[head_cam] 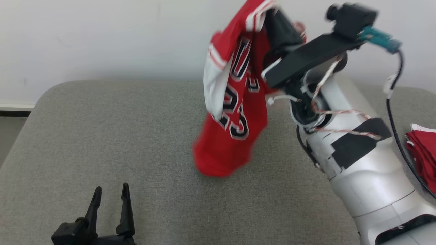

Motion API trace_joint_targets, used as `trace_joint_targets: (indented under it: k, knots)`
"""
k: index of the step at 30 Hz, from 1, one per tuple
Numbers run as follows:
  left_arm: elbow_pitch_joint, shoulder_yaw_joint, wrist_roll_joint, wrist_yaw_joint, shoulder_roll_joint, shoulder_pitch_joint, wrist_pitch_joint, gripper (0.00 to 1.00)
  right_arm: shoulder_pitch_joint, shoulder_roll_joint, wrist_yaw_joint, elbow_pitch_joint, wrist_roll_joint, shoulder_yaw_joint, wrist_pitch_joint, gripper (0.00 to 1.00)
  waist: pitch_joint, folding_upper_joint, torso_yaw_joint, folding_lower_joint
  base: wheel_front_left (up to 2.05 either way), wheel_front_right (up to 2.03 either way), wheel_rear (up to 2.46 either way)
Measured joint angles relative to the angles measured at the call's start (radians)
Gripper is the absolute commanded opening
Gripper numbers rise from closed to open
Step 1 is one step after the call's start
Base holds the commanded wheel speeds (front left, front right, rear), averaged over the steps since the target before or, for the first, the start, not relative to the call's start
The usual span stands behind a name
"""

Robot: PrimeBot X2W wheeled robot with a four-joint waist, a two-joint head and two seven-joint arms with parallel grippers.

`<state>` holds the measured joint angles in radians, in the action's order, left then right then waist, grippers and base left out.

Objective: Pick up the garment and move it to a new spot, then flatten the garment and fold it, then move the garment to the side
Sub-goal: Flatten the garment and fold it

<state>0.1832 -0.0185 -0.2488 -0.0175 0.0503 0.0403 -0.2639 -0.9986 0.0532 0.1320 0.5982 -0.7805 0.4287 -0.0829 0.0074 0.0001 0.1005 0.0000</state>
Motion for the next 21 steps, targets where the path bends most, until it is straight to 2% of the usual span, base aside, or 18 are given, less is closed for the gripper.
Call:
trace_joint_targets:
  k: [4, 7, 13, 21]
  knots:
    - [0.002, 0.005, 0.001, 0.0, 0.0, -0.008, 0.0, 1.0, -0.029, -0.001, 0.0, -0.021, -0.088, -0.046, -0.072, 0.0, -0.008, 0.0, 0.001, -0.0001, 0.0, 0.0, 0.0]
    - [0.001, 0.005, 0.001, 0.0, 0.0, -0.009, 0.0, 1.0, 0.014, 0.008, 0.0, 0.049, -0.068, -0.015, -0.027, 0.0, -0.008, -0.0001, -0.001, -0.0001, 0.0, 0.0, 0.0]
    - [-0.002, 0.002, -0.001, 0.0, 0.0, -0.003, 0.0, 1.0, 0.186, 0.126, 0.0, 0.206, 0.056, 0.112, 0.094, 0.0, 0.012, 0.0, -0.007, -0.0001, 0.0, 0.0, 0.0]
    - [0.004, 0.012, -0.002, -0.002, 0.0, 0.015, 0.0, 1.0, 0.311, 0.226, 0.0, 0.285, 0.091, 0.137, 0.139, 0.0, 0.03, 0.0, -0.033, 0.0, 0.0, 0.0, 0.0]
